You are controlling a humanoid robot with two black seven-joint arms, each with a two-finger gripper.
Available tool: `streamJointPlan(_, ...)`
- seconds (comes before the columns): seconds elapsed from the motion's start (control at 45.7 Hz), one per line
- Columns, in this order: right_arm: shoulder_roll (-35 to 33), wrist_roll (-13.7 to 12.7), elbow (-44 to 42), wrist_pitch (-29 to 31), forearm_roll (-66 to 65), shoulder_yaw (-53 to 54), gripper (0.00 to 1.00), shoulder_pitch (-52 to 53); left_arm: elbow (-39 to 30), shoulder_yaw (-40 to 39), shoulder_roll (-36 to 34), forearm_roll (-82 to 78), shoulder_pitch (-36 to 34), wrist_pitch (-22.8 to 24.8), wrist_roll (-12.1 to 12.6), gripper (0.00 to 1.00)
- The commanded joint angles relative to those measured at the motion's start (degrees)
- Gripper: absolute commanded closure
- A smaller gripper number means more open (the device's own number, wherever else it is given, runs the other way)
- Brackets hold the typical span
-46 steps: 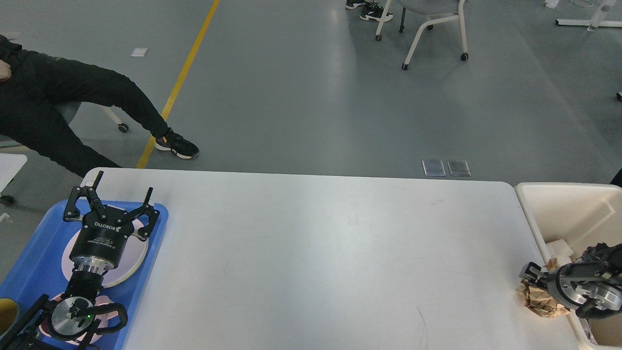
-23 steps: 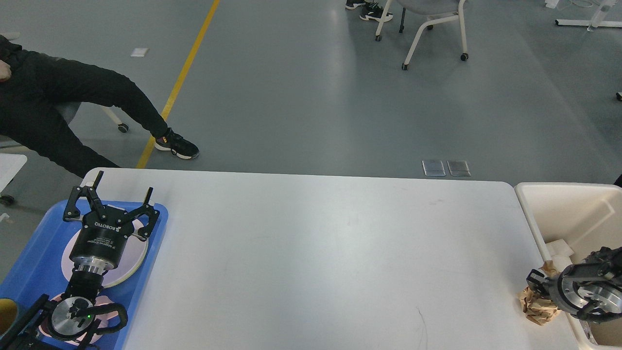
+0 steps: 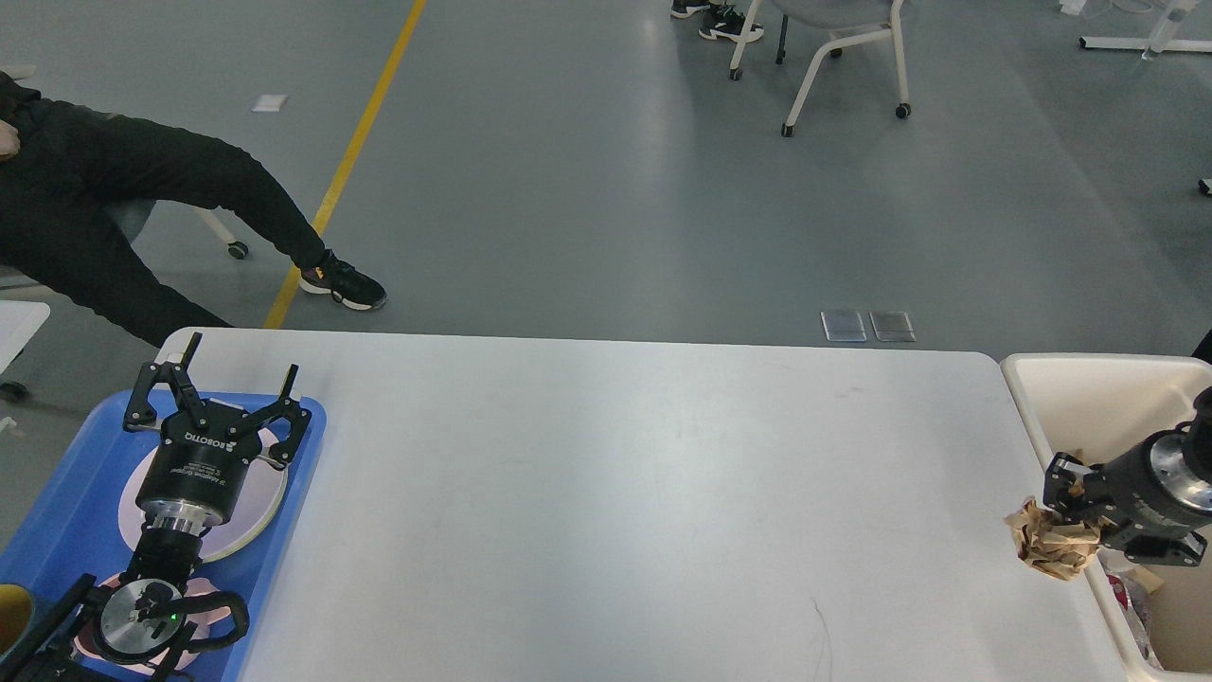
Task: Tidy desktop
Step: 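Lift the crumpled paper and drop it into the bin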
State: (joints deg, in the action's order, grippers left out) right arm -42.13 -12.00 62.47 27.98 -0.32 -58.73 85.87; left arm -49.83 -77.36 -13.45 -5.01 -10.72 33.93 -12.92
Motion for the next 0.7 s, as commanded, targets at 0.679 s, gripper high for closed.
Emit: streamJointPlan(0.679, 5.05, 1.36, 8.03, -8.72, 15.62, -27.67, 1.00, 22.33, 0.00, 0.02, 0.00, 0.00, 0.00, 0.00, 0.00, 0.04)
